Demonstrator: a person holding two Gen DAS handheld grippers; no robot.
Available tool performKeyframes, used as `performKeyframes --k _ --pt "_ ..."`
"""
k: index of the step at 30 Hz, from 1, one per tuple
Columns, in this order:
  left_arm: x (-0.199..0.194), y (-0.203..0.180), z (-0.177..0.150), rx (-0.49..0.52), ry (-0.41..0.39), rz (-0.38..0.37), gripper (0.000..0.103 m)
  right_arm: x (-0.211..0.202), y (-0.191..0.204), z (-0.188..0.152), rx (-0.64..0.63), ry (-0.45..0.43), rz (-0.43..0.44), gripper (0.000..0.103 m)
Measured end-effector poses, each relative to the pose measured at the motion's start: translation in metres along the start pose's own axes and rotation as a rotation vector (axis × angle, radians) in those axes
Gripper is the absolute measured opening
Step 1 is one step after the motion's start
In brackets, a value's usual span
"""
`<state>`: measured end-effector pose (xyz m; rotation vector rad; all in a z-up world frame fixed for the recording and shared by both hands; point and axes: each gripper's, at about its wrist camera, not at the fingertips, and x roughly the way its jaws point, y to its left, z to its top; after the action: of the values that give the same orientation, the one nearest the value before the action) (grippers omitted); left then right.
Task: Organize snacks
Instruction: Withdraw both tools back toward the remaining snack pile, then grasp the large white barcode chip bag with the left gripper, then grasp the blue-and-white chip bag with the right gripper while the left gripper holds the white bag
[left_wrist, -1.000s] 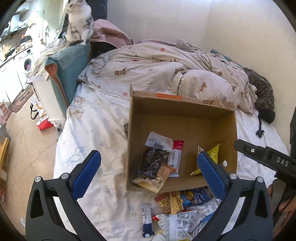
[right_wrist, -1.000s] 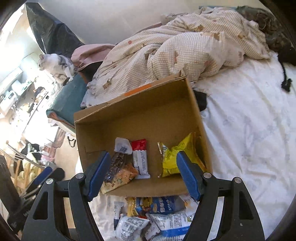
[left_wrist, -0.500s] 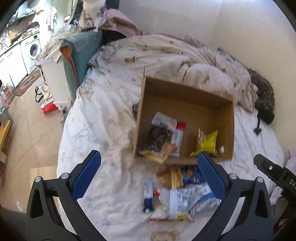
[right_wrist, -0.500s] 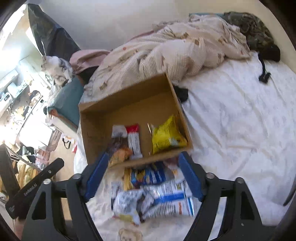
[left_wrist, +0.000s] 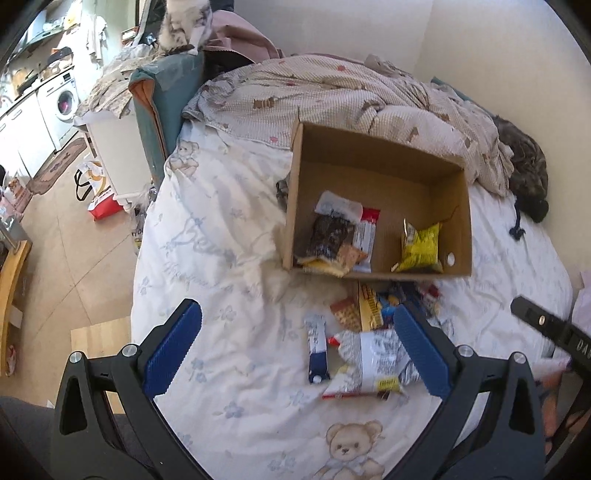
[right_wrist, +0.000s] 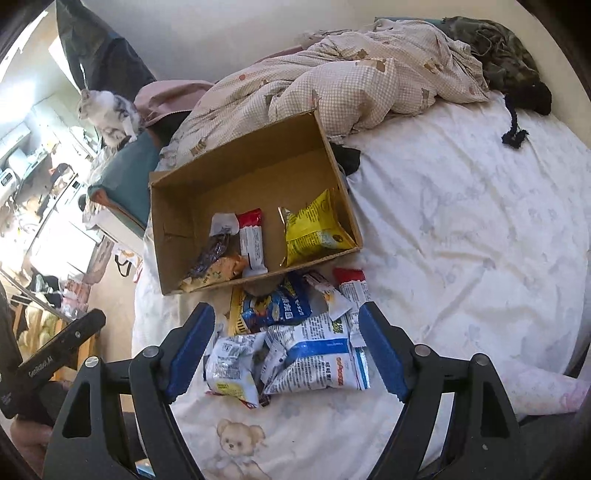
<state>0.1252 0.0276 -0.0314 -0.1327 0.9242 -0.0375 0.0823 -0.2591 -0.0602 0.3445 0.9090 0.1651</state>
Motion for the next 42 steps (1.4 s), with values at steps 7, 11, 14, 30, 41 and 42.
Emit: performKeyframes --k 7,11,14,30,41,42 --pt "0.004 -0.002 -0.018 0.008 0.055 0.015 0.103 0.006 -0.011 -0.006 0.029 0.041 0.009 0.083" --pt "0.018 -0.002 -0.022 0.01 0.128 0.043 0.103 0.017 -0.026 -0.011 0.108 0.108 0.041 0.083" --pt "0.033 -0.002 -0.027 -0.008 0.185 0.034 0.103 0.027 -0.037 -0.014 0.176 0.163 0.062 0.083" --pt "0.108 -0.076 -0.049 0.117 0.371 -0.064 0.097 0.048 -0.039 -0.007 0.234 0.209 0.099 0.083" --pt "0.126 -0.068 -0.063 0.031 0.485 -0.111 0.035 0.052 -0.054 -0.009 0.279 0.229 0.079 0.083" --pt "0.12 -0.066 -0.062 0.031 0.483 -0.11 0.035 0.053 -0.053 -0.009 0.279 0.231 0.077 0.083"
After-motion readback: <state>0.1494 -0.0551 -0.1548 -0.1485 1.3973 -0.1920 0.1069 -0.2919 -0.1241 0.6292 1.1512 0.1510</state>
